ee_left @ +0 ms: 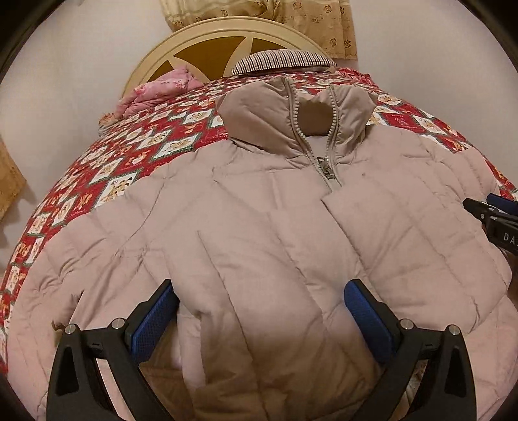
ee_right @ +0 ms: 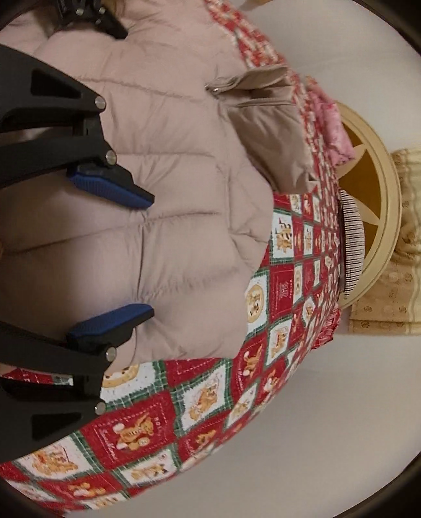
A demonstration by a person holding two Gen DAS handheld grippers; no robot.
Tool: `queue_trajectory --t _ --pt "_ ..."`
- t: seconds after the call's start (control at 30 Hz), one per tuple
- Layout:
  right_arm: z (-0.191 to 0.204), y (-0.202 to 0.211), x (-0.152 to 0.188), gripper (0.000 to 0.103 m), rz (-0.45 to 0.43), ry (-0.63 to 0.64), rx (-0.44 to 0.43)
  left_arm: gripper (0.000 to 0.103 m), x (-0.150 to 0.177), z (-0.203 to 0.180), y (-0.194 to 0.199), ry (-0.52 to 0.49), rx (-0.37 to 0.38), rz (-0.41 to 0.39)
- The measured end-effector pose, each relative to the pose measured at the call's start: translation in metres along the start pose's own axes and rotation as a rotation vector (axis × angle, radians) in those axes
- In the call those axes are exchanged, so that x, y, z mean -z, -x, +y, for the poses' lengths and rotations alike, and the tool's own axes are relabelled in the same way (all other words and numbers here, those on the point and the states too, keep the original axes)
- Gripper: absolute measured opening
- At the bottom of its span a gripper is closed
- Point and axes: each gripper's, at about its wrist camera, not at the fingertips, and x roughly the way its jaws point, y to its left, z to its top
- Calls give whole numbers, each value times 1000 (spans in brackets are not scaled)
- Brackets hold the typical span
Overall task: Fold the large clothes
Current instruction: 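Fold the held sleeve across the jacket body with the right gripper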
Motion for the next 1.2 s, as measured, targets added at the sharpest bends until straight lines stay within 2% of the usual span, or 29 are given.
queue_trajectory --t 0.47,1.2 --pt "-1 -12 3 68 49 16 14 102 1 -1 -1 -13 -25 -6" --pt "4 -16 3 68 57 43 52 102 1 -2 -1 -12 -25 -6"
